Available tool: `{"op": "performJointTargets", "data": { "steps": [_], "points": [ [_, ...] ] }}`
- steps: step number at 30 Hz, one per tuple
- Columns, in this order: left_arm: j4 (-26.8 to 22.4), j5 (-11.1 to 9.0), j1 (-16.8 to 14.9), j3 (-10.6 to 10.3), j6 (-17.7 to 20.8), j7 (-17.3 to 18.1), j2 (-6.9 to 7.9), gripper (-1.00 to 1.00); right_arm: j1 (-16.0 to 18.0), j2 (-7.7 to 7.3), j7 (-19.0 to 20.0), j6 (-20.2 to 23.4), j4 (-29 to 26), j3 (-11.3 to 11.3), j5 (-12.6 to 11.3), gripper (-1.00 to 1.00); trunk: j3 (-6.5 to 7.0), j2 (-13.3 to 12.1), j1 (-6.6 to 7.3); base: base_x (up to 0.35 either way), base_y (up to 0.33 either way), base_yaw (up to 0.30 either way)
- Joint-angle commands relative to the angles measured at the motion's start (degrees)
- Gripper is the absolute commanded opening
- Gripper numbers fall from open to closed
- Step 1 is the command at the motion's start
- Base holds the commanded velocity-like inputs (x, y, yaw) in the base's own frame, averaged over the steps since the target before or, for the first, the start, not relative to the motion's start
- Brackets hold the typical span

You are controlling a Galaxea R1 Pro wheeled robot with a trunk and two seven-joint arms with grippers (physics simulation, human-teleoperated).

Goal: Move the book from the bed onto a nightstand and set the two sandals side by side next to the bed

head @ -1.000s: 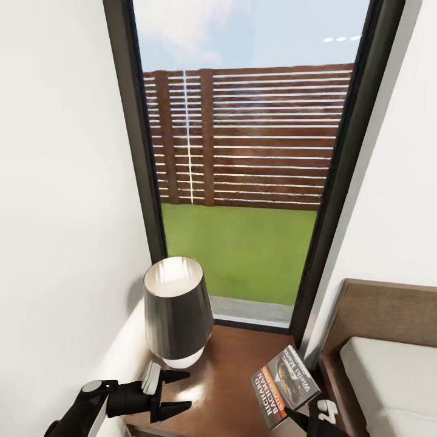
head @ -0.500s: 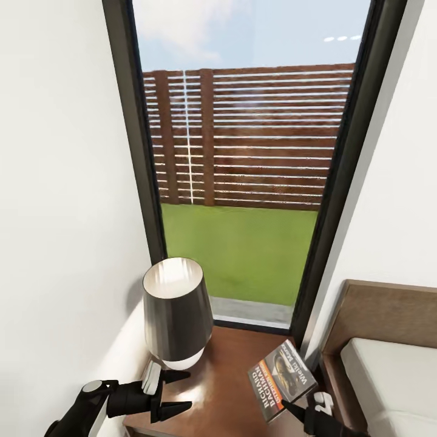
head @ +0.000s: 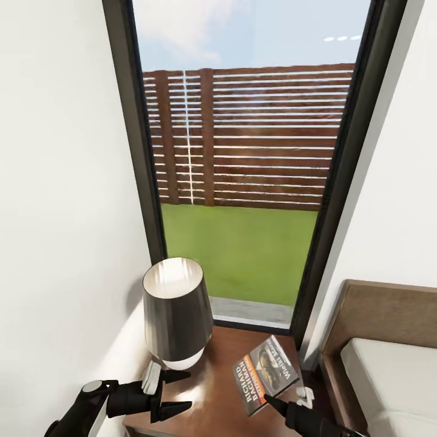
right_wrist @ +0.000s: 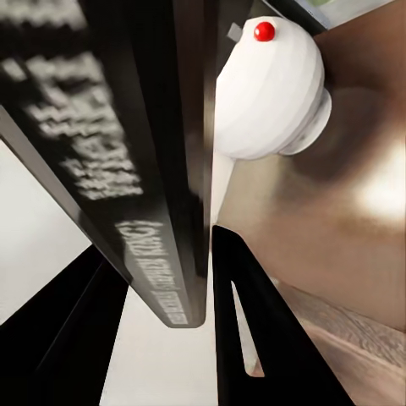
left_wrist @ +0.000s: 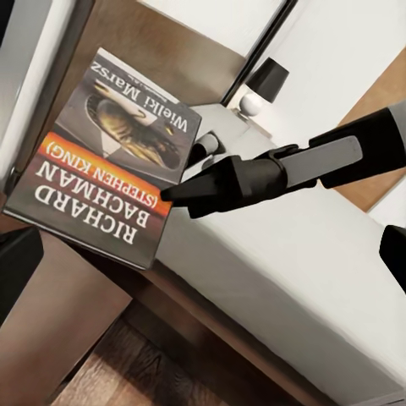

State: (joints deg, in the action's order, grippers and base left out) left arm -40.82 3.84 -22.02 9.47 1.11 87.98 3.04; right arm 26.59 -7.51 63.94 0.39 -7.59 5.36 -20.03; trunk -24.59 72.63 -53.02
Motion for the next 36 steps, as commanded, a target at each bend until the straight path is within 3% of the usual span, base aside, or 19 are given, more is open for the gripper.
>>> {"op": "performJointTargets", "data": {
  "steps": [1,10,18,21,36],
  "points": [
    [-0.1,0.4,0.0,0.2,0.1,0.3,-0.03,1.00,0.0,0.05,0.2,0.0,0.0,0.5,0.3,-1.00,-0.06,0.0,0.00,0.000,0.000,0.000],
    [-0.1,0.4,0.0,0.3,0.2,0.3,0.02,1.00,0.0,0.21,0.1,0.1,0.1,0.5,0.3,-1.00,-0.06,0.0,0.00,0.000,0.000,0.000],
    [0.0,0.4,0.0,0.3,0.2,0.3,-0.05,1.00,0.0,0.90,-6.5,0.1,0.1,0.5,0.3,-1.00,-1.50,3.2,-1.76,0.000,0.000,0.000],
    [0.0,0.4,0.0,0.3,0.2,0.3,-0.05,1.00,0.0,0.98,-6.9,0.0,0.1,0.5,0.3,-1.00,-2.04,4.4,-2.42,0.000,0.000,0.000],
    [-0.1,0.2,0.0,0.3,0.3,0.3,0.04,1.00,0.0,0.85,-6.7,0.0,0.2,0.3,0.3,-1.00,-2.04,4.4,-2.42,0.000,0.000,0.000]
  ]
}}
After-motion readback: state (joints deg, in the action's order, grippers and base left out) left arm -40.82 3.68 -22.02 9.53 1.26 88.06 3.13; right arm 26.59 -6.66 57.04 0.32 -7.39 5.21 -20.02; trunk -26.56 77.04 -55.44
